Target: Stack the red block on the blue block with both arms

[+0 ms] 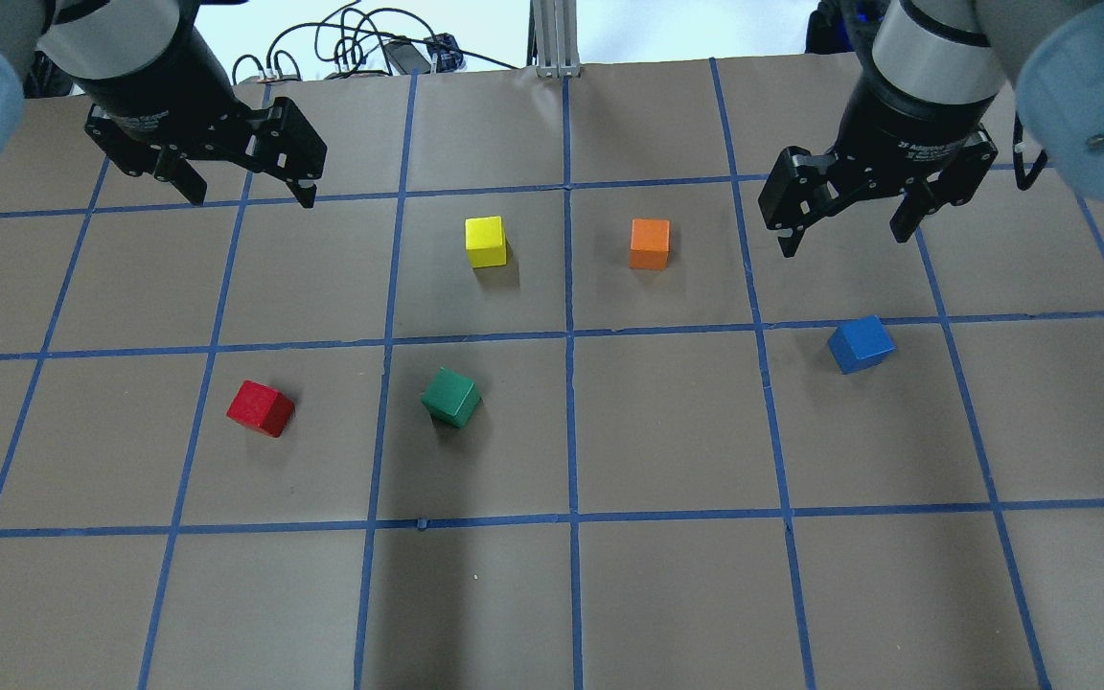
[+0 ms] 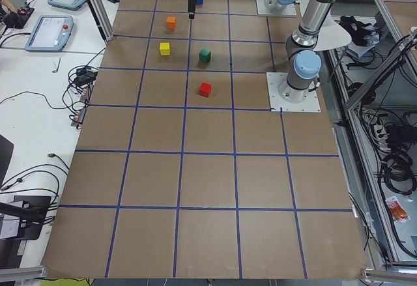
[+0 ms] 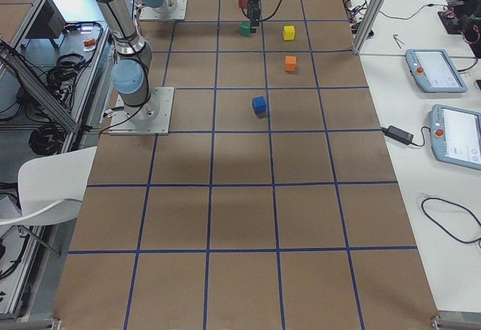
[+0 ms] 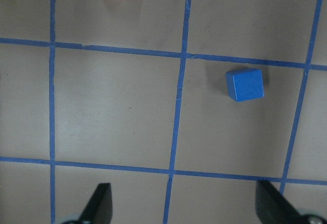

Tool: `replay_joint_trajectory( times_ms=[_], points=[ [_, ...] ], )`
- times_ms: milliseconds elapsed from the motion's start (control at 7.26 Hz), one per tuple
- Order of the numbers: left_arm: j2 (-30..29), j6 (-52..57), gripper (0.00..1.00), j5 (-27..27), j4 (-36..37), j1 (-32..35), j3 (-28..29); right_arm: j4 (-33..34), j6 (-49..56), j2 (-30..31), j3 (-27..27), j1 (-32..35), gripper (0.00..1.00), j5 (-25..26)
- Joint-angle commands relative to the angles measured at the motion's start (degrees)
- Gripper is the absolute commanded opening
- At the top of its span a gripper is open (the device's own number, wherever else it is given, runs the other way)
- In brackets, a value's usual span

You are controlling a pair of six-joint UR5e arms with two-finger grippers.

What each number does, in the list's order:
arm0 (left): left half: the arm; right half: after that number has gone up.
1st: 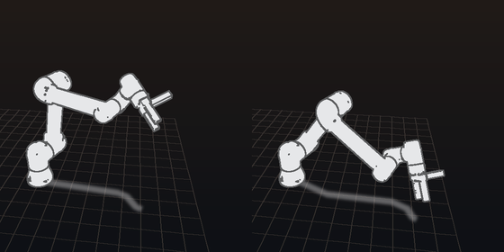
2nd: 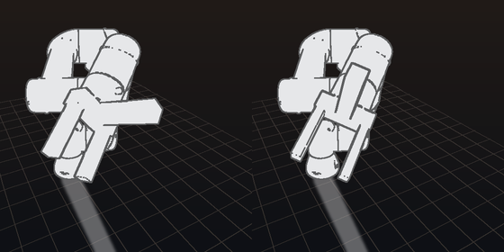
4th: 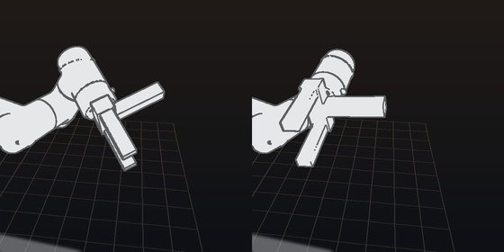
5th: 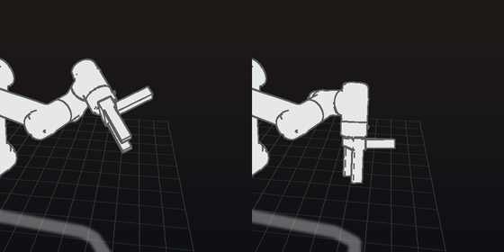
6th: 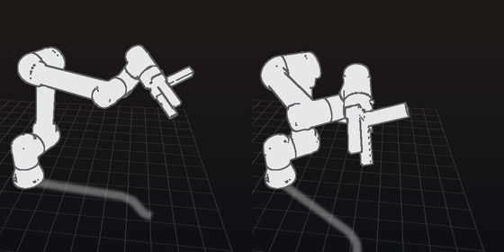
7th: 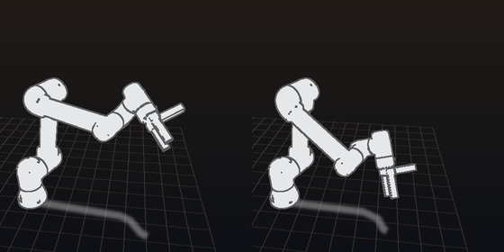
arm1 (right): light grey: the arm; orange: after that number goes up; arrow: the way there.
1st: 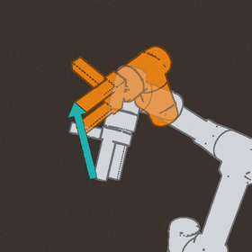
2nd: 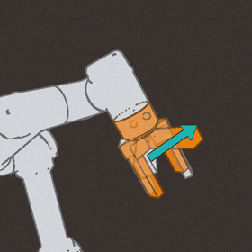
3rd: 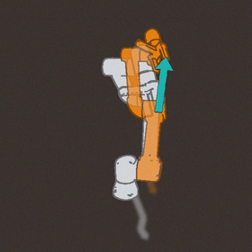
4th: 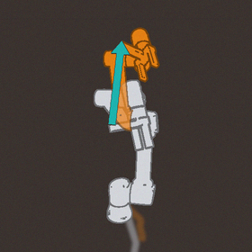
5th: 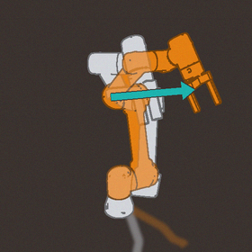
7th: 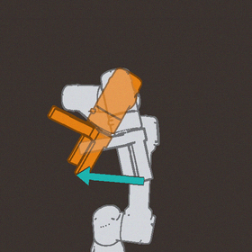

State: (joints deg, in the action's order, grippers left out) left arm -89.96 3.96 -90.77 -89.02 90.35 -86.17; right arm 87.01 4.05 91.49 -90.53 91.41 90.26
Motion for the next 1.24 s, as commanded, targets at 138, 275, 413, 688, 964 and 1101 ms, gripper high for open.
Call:
replay_joint_trajectory(
  times_ms=[138, 275, 413, 688, 964, 1101],
  points=[
    [0.2, 0.0, 1.00, 0.0, -0.1, 0.0, -0.4, 0.0, -0.1, 0.0, 0.0, -0.1, 1.00, 0.0],
    [0.4, 0.0, 1.00, -0.1, -0.3, 0.0, -0.7, 0.0, -0.1, 0.0, 0.0, -0.1, 1.00, 0.0],
    [0.6, 0.0, 1.00, -0.2, -0.8, 0.0, -0.8, -0.1, -0.1, 0.0, -0.1, -0.1, 1.00, 0.1],
    [0.8, 0.9, 1.00, -2.6, -3.4, -0.1, -1.3, -0.1, -0.1, 0.0, -0.1, -0.1, 1.00, 0.1],
    [-0.1, 5.4, 1.00, -5.4, -5.4, -1.2, -1.4, 0.0, -0.1, 0.0, 0.0, -0.1, 1.00, 0.1],
    [-1.8, 7.4, 1.00, -5.5, -5.1, -2.9, -2.8, 0.0, -0.1, 0.0, -0.1, -0.1, 1.00, 0.1]
  ],
)
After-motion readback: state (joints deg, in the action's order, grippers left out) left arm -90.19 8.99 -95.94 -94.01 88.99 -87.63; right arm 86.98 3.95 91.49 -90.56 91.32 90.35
